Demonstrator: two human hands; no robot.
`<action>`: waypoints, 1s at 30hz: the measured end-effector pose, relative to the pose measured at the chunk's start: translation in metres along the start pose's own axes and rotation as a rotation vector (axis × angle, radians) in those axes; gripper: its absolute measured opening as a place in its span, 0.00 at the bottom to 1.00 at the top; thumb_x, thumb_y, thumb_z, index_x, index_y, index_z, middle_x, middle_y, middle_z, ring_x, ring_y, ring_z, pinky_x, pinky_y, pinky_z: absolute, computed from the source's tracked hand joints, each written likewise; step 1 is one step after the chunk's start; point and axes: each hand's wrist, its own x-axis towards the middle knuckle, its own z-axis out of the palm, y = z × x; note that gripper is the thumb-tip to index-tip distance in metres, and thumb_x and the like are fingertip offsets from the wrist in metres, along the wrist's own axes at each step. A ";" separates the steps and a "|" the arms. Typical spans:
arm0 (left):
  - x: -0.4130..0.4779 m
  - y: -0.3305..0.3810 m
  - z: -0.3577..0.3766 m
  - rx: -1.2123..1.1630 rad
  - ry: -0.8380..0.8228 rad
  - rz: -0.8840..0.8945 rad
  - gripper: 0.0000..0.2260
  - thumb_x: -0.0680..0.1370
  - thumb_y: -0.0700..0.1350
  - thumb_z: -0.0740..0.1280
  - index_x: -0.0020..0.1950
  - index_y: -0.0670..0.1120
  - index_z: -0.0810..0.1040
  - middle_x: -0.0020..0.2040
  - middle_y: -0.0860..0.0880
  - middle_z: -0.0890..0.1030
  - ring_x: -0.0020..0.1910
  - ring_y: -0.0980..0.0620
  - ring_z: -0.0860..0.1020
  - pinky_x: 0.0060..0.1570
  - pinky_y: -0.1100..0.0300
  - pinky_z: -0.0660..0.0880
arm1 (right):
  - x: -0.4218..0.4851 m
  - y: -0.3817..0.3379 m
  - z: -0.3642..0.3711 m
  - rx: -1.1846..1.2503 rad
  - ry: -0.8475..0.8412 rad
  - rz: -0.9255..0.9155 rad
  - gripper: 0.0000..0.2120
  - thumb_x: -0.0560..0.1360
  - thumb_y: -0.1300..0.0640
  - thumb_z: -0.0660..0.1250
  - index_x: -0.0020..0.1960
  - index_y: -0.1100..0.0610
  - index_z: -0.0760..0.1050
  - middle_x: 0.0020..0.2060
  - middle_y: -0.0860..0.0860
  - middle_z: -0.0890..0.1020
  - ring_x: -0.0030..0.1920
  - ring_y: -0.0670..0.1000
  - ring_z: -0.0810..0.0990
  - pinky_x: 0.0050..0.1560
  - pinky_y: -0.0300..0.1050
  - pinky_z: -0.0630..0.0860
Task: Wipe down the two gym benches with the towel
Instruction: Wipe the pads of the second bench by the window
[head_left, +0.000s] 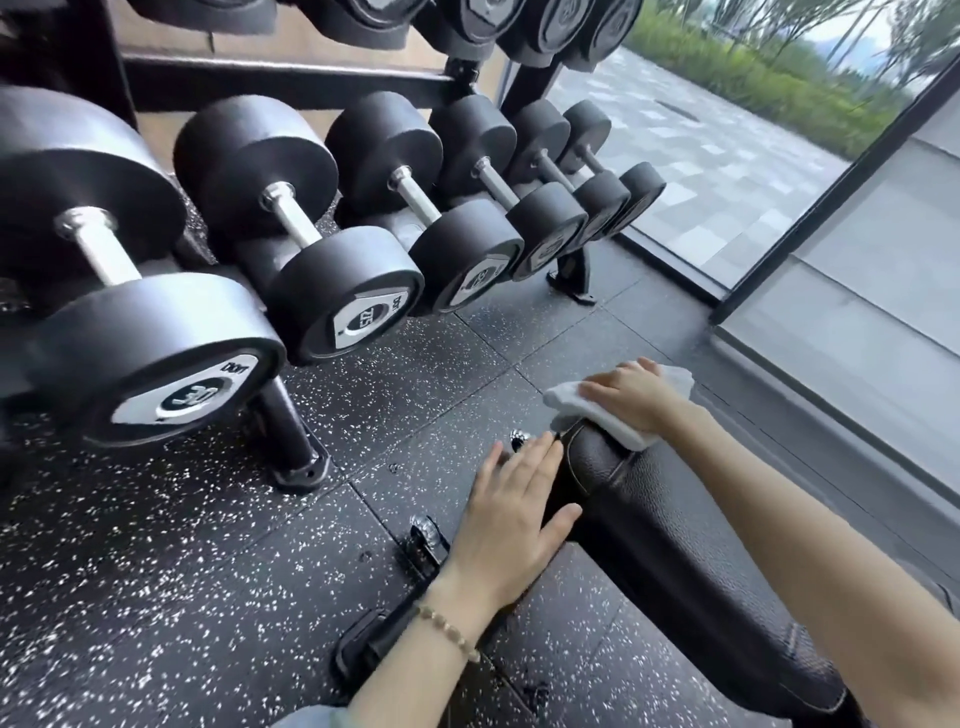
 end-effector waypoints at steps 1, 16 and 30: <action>0.000 -0.005 -0.004 0.005 -0.012 -0.031 0.30 0.81 0.62 0.43 0.77 0.45 0.53 0.77 0.50 0.54 0.75 0.56 0.51 0.73 0.51 0.43 | 0.005 0.001 0.000 -0.016 -0.007 0.048 0.22 0.81 0.42 0.48 0.62 0.48 0.75 0.62 0.44 0.77 0.62 0.51 0.72 0.64 0.55 0.59; 0.010 -0.025 -0.012 -0.111 -0.009 -0.233 0.26 0.79 0.51 0.41 0.77 0.47 0.45 0.76 0.55 0.42 0.75 0.60 0.40 0.71 0.58 0.31 | -0.104 -0.102 0.057 -0.218 0.473 0.084 0.21 0.73 0.46 0.63 0.66 0.48 0.72 0.69 0.58 0.69 0.68 0.64 0.68 0.57 0.74 0.65; 0.014 -0.011 -0.007 -0.238 -0.006 -0.232 0.27 0.78 0.49 0.44 0.77 0.46 0.52 0.78 0.52 0.51 0.74 0.62 0.45 0.72 0.59 0.34 | -0.093 -0.117 0.067 -0.155 0.611 0.391 0.25 0.75 0.39 0.57 0.70 0.45 0.66 0.67 0.62 0.72 0.64 0.65 0.72 0.56 0.70 0.70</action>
